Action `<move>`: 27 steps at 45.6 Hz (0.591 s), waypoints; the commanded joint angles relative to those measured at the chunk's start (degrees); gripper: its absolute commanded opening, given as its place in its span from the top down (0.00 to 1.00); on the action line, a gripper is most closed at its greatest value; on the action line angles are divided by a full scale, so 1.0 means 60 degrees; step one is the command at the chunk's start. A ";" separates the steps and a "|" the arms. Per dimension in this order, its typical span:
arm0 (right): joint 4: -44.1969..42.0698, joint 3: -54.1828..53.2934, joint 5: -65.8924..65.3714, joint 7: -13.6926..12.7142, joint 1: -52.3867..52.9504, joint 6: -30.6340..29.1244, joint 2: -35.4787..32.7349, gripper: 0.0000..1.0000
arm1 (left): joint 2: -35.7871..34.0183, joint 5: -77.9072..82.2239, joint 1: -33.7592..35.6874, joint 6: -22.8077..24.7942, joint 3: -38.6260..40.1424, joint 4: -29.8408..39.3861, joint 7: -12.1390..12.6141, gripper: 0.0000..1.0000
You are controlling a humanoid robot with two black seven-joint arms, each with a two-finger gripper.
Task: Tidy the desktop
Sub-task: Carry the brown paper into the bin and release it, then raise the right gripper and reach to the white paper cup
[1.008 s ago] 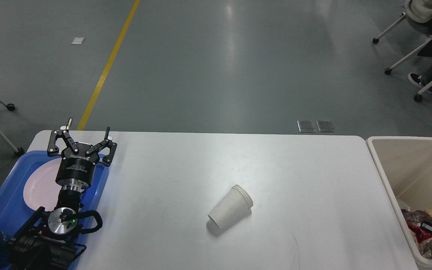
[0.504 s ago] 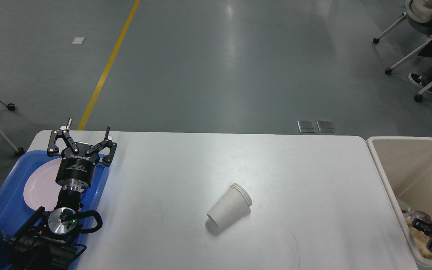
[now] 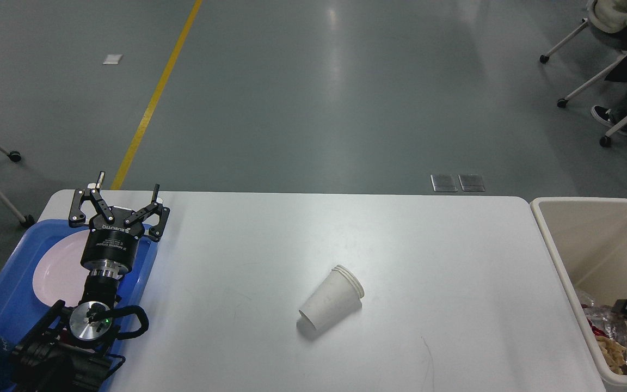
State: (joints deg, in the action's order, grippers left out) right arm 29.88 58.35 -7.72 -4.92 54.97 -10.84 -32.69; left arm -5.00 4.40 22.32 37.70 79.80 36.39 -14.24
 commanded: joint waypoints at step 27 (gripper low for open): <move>0.8890 0.3209 -0.0400 -0.0147 1.2427 -0.5254 0.2856 0.00 | -0.0002 -0.0016 0.0015 0.0000 0.0000 0.0000 0.0000 0.04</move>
State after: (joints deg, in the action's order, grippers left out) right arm 76.04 78.21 -13.40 -5.81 119.83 -41.74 -17.17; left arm -5.01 4.38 22.33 37.70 79.80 36.39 -14.24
